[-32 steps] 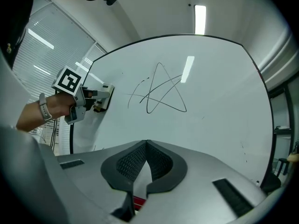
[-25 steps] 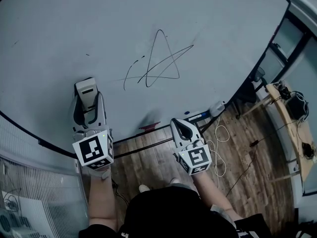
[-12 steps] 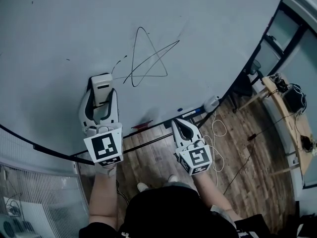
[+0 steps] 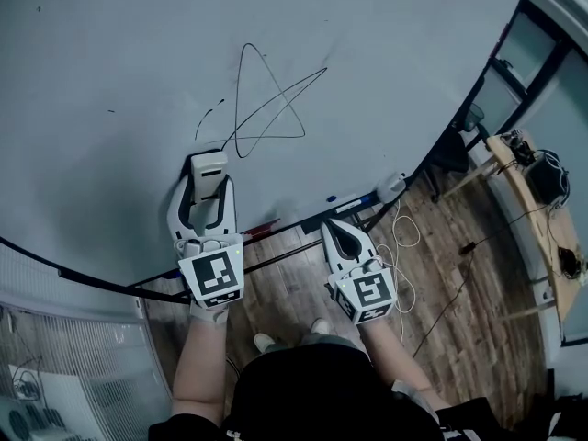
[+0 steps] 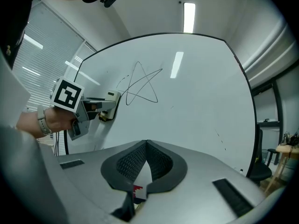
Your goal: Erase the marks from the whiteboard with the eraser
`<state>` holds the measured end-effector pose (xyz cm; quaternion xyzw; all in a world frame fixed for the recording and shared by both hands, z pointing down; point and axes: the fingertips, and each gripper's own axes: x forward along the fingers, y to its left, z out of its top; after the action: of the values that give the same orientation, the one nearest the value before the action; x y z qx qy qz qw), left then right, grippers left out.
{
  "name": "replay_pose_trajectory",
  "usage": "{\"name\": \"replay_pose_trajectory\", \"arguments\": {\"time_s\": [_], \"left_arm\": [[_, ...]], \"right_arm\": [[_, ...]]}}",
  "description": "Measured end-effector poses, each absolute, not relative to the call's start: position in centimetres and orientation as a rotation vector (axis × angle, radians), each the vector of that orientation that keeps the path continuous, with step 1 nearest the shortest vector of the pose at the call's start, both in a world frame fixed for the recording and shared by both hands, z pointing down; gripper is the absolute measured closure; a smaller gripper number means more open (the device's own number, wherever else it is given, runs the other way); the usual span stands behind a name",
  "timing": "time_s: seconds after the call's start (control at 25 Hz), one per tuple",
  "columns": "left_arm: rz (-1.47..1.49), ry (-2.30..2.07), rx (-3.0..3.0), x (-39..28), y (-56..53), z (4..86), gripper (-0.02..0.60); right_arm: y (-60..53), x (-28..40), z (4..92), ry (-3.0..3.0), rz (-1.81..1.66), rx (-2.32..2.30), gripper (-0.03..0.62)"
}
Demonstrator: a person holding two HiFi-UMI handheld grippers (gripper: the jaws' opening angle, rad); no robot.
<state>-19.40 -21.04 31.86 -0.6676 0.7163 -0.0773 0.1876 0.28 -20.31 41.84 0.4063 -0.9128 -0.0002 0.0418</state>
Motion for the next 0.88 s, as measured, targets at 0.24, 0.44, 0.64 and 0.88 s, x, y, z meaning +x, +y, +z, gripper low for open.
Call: {"name": "replay_pose_trajectory", "arguments": {"time_s": [0.24,0.44,0.64,0.88], "left_arm": [[-0.209,2.037,-1.902,-19.6,-21.0,34.4,0.336],[-0.24,2.057,-1.937,-19.8,-21.1,34.2,0.336],[-0.221,2.038,-1.954,-19.6,-21.1,32.8,0.337],[-0.142,2.001,-1.964,-18.9,-21.6,28.8,0.336]], "right_arm": [[-20.2,-0.3,42.1,-2.798,0.001,1.223,0.568],[-19.9,-0.9,41.9,-2.808,-0.006,1.205,0.568],[-19.6,-1.0,41.9,-2.784,0.004,1.217,0.568],[-19.4,-1.3,41.6,-2.822,-0.004,1.224,0.568]]}}
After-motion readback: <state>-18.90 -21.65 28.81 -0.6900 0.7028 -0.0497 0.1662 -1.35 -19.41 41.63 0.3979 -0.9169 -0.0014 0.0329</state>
